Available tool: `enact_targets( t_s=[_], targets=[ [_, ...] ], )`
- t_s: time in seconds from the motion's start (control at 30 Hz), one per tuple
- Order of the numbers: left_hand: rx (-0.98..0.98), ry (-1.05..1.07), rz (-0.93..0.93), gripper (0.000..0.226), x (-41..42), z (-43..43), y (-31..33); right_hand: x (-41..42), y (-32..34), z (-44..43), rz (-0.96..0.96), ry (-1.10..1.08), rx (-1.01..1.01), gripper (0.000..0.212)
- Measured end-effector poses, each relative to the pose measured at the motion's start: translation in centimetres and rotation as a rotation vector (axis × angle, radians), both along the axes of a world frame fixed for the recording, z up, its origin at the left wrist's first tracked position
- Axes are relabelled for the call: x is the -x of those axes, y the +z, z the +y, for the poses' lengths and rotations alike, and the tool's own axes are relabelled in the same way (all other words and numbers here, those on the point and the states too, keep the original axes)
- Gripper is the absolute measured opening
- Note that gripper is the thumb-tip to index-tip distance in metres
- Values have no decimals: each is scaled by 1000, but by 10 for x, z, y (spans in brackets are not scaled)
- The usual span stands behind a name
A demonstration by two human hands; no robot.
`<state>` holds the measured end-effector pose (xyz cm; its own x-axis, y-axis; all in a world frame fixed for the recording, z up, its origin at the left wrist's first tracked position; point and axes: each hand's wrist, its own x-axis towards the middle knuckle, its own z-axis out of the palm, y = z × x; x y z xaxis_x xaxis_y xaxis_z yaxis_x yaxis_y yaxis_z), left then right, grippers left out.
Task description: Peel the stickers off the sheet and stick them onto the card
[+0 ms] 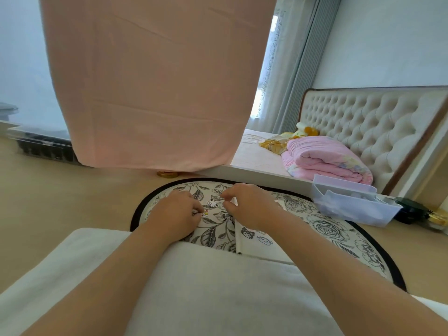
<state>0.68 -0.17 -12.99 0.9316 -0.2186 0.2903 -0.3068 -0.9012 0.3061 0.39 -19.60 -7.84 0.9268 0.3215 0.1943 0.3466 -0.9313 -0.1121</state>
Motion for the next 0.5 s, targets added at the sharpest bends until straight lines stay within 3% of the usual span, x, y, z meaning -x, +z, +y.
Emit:
enact_targets(
  t_s=[0.23, 0.5],
  targets=[
    [108, -92, 23, 17, -1, 1, -1, -45, -17, 28, 96, -24, 285, 46],
    [80, -94, 18, 18, -1, -2, -4, -52, -20, 29, 81, -5, 161, 29]
  ],
)
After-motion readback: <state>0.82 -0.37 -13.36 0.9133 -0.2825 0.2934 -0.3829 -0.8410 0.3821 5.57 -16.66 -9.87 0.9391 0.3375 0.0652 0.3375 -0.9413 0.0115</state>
